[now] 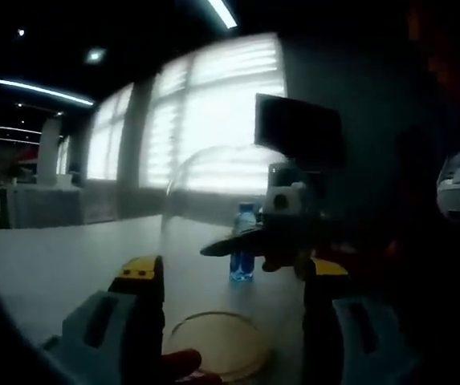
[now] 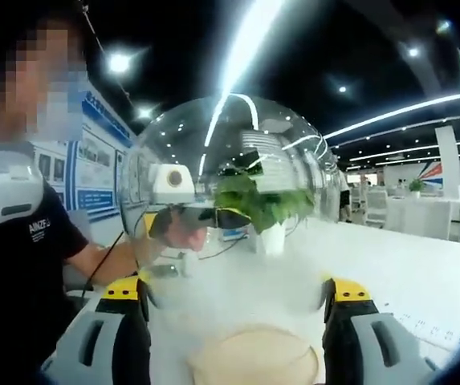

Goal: Open the cover put in the Mizone put the cover back on

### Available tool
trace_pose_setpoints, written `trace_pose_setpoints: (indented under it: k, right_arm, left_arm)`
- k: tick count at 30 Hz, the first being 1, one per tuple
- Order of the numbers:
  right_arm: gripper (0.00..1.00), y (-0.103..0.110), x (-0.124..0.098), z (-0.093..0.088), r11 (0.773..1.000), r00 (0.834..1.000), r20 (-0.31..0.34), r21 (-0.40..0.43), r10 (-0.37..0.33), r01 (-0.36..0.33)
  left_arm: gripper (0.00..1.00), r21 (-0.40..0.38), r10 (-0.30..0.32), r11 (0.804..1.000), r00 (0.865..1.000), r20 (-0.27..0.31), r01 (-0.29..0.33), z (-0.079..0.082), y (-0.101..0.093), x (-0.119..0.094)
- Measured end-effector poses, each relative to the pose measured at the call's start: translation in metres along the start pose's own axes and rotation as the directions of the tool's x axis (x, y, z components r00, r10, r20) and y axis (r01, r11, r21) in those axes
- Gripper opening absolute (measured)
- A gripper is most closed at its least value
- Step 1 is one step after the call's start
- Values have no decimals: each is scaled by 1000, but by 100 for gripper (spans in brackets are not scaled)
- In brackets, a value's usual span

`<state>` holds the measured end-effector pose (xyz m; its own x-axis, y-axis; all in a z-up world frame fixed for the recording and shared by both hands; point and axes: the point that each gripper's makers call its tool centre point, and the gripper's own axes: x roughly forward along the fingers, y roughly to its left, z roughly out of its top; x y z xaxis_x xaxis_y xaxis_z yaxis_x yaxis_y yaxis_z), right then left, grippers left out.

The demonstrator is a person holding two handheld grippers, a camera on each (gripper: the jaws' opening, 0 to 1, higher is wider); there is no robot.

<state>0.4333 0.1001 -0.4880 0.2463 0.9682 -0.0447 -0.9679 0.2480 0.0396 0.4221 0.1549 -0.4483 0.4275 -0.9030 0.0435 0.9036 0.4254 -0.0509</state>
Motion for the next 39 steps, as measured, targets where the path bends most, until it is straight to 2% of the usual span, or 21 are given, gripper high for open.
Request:
trace_pose_setpoints:
  k: [19, 26, 39]
  right_arm:
    - [81, -5, 14, -2, 999, 999, 15, 32, -35, 35]
    - [81, -3, 12, 0, 999, 999, -32, 25, -33, 34]
    - [81, 2, 6, 1, 1000, 999, -36, 12, -19, 20]
  left_arm:
    - [56, -36, 17, 999, 1000, -6, -18, -14, 18, -7]
    - [55, -29, 13, 999, 1000, -21, -14, -13, 13, -6]
    - [55, -8, 10, 1000, 1000, -26, -11, -9, 5, -8]
